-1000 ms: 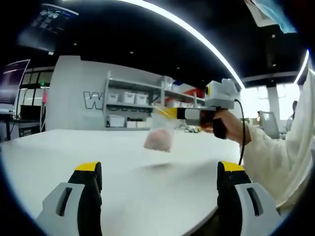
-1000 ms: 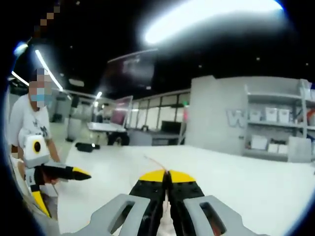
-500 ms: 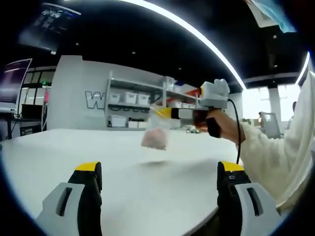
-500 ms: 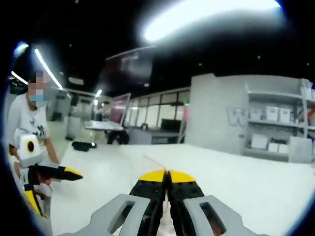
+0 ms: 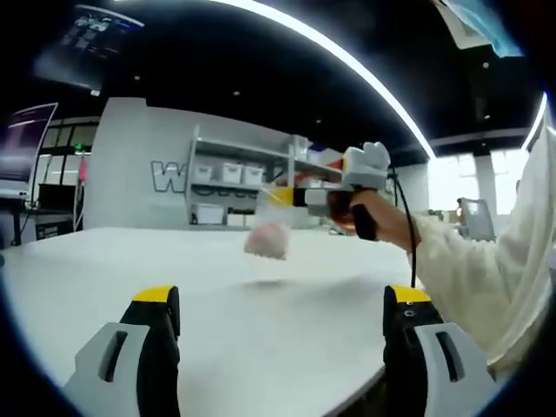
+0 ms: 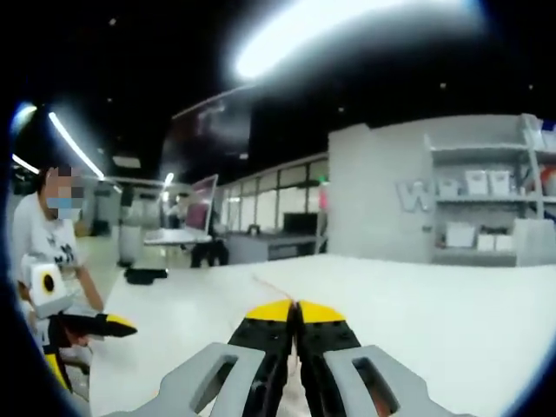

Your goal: Open the resealable bag by pulling the two sides of the seal apart until the entire bag opening is separated and visibly accessible.

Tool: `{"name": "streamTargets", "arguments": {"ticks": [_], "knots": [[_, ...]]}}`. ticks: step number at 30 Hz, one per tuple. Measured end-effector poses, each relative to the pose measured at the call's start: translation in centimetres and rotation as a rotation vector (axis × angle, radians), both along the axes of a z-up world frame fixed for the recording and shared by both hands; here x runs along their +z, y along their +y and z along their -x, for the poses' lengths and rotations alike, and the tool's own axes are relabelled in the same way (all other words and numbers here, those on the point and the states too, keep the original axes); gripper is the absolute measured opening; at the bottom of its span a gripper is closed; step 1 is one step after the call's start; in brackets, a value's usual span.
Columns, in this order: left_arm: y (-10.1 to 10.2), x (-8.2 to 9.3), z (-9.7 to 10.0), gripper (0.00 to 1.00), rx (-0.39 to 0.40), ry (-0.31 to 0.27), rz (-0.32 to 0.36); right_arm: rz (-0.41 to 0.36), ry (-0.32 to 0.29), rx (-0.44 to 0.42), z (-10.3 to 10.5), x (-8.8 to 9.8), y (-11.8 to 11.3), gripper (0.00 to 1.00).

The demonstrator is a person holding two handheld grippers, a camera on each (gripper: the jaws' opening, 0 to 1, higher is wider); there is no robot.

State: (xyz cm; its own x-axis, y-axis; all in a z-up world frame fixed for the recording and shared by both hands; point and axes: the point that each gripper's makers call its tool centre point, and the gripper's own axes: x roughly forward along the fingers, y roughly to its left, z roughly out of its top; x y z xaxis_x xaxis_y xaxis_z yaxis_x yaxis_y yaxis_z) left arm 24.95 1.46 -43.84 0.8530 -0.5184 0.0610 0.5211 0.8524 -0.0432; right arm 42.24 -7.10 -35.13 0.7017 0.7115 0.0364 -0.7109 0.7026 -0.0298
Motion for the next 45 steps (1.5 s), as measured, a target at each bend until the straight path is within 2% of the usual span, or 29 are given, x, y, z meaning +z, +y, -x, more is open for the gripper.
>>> {"name": "streamTargets", "arguments": {"ticks": [3,6,11,21,30,45], "knots": [[0.0,0.0,0.0,0.96,-0.001,0.002,-0.002,-0.001,0.014,-0.002,-0.8,-0.1,0.0,0.00],[-0.1,0.1,0.0,0.96,-0.002,0.000,-0.002,-0.077,0.069,0.021,-1.5,0.2,0.3,0.00],[-0.2,-0.1,-0.1,0.96,-0.007,0.006,-0.003,-0.109,0.096,0.015,-2.9,0.1,0.0,0.00],[-0.2,-0.2,-0.4,0.96,-0.007,0.013,-0.006,-0.102,0.127,-0.017,-5.3,-1.2,-0.1,0.00],[0.0,-0.3,-0.7,0.96,-0.004,0.017,-0.013,-0.100,0.125,-0.046,-7.7,-0.7,-0.2,0.00],[0.1,-0.5,-0.7,0.96,-0.003,0.020,-0.029,-0.078,0.121,-0.060,-9.6,-0.7,0.6,0.00]]}}
